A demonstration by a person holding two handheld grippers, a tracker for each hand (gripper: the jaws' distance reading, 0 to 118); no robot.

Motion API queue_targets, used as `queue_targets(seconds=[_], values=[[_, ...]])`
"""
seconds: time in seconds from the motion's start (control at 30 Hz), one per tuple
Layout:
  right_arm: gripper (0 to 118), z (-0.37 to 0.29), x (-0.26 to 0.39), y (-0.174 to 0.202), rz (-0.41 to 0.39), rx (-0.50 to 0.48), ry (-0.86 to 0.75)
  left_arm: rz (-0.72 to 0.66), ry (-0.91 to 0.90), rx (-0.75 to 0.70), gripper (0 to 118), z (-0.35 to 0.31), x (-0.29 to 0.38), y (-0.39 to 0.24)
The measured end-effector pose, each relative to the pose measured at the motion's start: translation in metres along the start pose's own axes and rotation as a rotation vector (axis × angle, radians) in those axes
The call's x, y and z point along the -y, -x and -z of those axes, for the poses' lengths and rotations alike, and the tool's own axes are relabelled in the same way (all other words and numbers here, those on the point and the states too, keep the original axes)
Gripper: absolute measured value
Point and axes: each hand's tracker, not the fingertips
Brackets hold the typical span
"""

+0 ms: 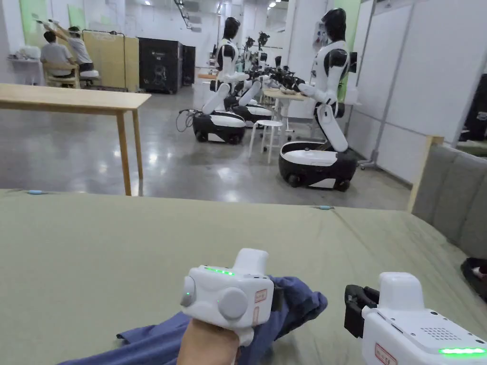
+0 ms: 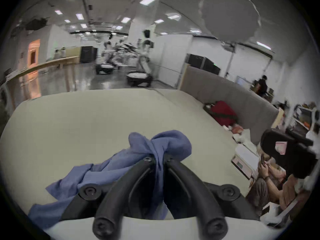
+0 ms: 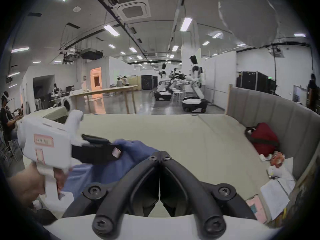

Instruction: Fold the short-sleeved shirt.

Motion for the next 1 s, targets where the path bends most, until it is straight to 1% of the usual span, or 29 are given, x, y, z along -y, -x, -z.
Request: queue_targets(seconds=[0.07,0.13,0.17,0.27,0.3,0.33,0.37,0.4,0.43,0.47,0.5,0.53,0.6,0.67,0.77,0.8,0.83,0.87,0.9,0.93,1.0], values=[[0,-0.007,0.006,-0.028,0.009,0.036,0.007,0.028,0.069,0.004,5,0.046,0.013,-0.037],[0,-0.009,0.014,-0.047,0.021,0.058,0.011,0.032,0.129,-0.026,5,0.081,0.032,-0.056],[1,-0.01,0.02,-0.057,0.023,0.075,0.015,0.031,0.183,-0.039,5,0.097,0.044,-0.063],[1,-0.008,0.036,-0.078,0.018,0.102,0.04,0.018,0.259,-0.074,5,0.124,0.073,-0.071],[1,-0.008,0.038,-0.081,0.019,0.105,0.045,0.007,0.257,-0.081,8,0.127,0.077,-0.072],[0,-0.008,0.041,-0.085,0.021,0.105,0.05,-0.002,0.241,-0.089,14,0.125,0.079,-0.072],[0,-0.006,0.043,-0.087,0.026,0.1,0.055,-0.012,0.226,-0.081,35,0.122,0.08,-0.071],[1,-0.007,0.044,-0.087,0.03,0.097,0.056,-0.009,0.219,-0.059,87,0.116,0.078,-0.069],[0,-0.008,0.044,-0.087,0.03,0.094,0.058,0.016,0.206,-0.046,114,0.105,0.074,-0.07],[0,-0.01,0.043,-0.084,0.027,0.089,0.057,0.053,0.169,-0.055,118,0.091,0.07,-0.072],[0,-0.01,0.041,-0.081,0.025,0.081,0.053,0.073,0.109,-0.076,118,0.075,0.066,-0.073],[0,-0.012,0.039,-0.077,0.019,0.072,0.048,0.08,0.013,-0.093,118,0.048,0.058,-0.071],[1,-0.017,0.036,-0.065,0.0,0.06,0.031,0.093,-0.073,-0.1,117,-0.002,0.043,-0.063],[1,-0.018,0.032,-0.049,-0.01,0.031,0.017,0.136,-0.184,-0.132,118,-0.062,0.036,-0.054],[1,-0.017,0.031,-0.027,0.001,-0.003,0.011,0.187,-0.238,-0.242,118,-0.129,0.043,-0.032],[0,-0.016,0.031,-0.02,0.008,-0.013,0.012,0.201,-0.253,-0.281,118,-0.143,0.05,-0.025],[0,-0.015,0.031,-0.012,0.018,-0.03,0.014,0.209,-0.246,-0.323,114,-0.158,0.057,-0.014],[1,-0.013,0.032,-0.003,0.027,-0.046,0.015,0.202,-0.225,-0.352,102,-0.17,0.064,-0.002],[0,-0.01,0.033,0.003,0.033,-0.054,0.018,0.188,-0.204,-0.37,45,-0.178,0.067,0.007],[1,-0.007,0.034,0.013,0.041,-0.074,0.024,0.139,-0.167,-0.384,0,-0.18,0.073,0.019],[0,-0.004,0.035,0.026,0.04,-0.101,0.032,0.032,-0.154,-0.368,0,-0.194,0.081,0.041]])
